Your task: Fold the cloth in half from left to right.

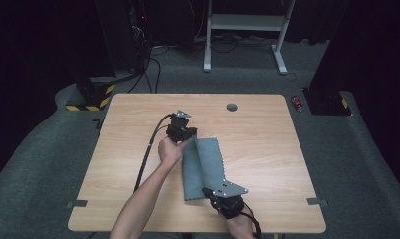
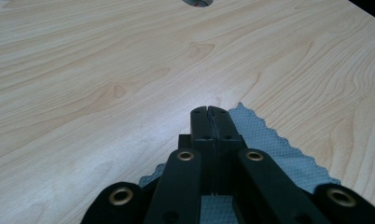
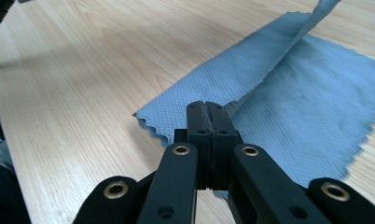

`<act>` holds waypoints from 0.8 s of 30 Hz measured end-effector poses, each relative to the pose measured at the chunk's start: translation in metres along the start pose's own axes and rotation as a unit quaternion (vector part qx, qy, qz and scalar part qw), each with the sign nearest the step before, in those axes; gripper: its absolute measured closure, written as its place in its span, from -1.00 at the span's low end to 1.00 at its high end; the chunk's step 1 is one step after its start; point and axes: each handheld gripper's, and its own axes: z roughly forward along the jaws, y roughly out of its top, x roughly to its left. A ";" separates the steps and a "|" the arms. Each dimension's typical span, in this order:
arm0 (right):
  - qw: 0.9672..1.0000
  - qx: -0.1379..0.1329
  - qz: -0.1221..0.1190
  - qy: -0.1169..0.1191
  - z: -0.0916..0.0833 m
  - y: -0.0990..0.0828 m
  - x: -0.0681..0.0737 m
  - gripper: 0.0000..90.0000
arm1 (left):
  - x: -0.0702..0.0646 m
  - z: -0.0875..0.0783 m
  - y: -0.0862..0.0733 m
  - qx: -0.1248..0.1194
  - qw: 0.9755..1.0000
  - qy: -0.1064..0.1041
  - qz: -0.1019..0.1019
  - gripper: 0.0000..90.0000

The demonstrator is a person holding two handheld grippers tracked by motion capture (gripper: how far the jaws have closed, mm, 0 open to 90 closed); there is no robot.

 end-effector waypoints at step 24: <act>0.998 0.020 0.052 -0.040 -0.020 -0.037 -0.030 1.00 | -0.038 0.043 0.013 0.025 0.999 -0.002 0.030 1.00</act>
